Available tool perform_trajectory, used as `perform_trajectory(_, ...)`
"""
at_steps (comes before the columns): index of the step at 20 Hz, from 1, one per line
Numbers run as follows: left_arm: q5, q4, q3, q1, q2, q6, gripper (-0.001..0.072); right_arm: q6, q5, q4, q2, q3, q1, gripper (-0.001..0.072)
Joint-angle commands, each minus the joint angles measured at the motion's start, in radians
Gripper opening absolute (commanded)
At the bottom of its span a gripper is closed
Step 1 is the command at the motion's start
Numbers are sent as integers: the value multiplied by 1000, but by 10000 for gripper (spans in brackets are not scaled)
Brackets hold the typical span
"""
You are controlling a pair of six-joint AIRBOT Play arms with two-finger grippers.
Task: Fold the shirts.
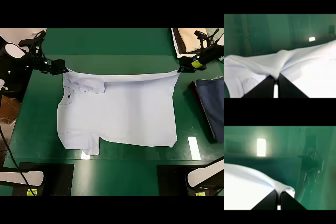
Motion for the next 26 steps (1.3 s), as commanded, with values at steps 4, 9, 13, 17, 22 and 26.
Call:
perform_trajectory(4,-232,134,-5,40,-33,21,27,-25,-27,-12,92,-202,3,18)
perform_trajectory(9,-167,116,-163,37,-33,21,28,-25,-117,47,182,-477,3,21)
perform_trajectory(13,-163,111,-199,37,-32,14,169,-25,-164,111,206,-574,5,32)
perform_trajectory(17,-221,119,-198,48,8,-42,608,-30,-127,129,231,-575,5,445)
perform_trajectory(22,-310,337,-370,83,275,-95,608,-53,-101,131,449,-726,6,441)
perform_trajectory(26,-332,329,-682,91,515,-154,609,-53,-120,130,603,-846,5,441)
